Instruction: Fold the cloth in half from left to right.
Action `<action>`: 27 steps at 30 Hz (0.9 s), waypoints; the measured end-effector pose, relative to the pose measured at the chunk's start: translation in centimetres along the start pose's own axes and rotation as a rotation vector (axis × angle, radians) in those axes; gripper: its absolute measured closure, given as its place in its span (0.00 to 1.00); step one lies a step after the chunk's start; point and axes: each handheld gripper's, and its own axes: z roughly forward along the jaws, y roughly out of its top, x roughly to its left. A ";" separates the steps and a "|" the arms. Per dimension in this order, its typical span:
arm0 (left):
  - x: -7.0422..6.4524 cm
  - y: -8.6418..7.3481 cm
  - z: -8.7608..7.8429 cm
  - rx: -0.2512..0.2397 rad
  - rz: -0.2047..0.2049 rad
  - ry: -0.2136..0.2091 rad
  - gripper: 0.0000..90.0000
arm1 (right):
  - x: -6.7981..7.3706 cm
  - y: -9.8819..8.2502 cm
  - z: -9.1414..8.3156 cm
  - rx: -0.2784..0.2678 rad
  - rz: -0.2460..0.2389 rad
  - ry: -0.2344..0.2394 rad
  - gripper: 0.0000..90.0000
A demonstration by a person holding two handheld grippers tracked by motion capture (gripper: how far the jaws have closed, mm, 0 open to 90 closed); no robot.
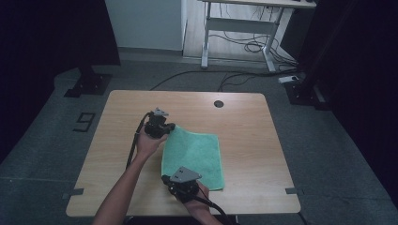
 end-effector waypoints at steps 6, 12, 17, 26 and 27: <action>0.2 1.4 -1.5 -0.022 0.008 0.010 0.99 | 0.9 2.1 -0.5 -0.046 -0.036 0.020 0.98; 0.0 0.7 -0.7 0.006 0.007 0.004 0.99 | 0.2 1.3 -0.4 -0.038 -0.004 0.023 0.98; -0.3 0.3 0.1 0.021 0.005 -0.007 0.99 | 0.1 0.7 -0.3 -0.030 0.006 0.021 0.98; -0.5 0.4 0.1 0.019 -0.001 -0.015 0.99 | -0.1 0.6 -0.2 -0.024 0.008 0.024 0.98; -0.5 0.4 0.0 0.018 0.002 -0.013 0.99 | -0.1 0.5 -0.2 -0.024 0.010 0.026 0.98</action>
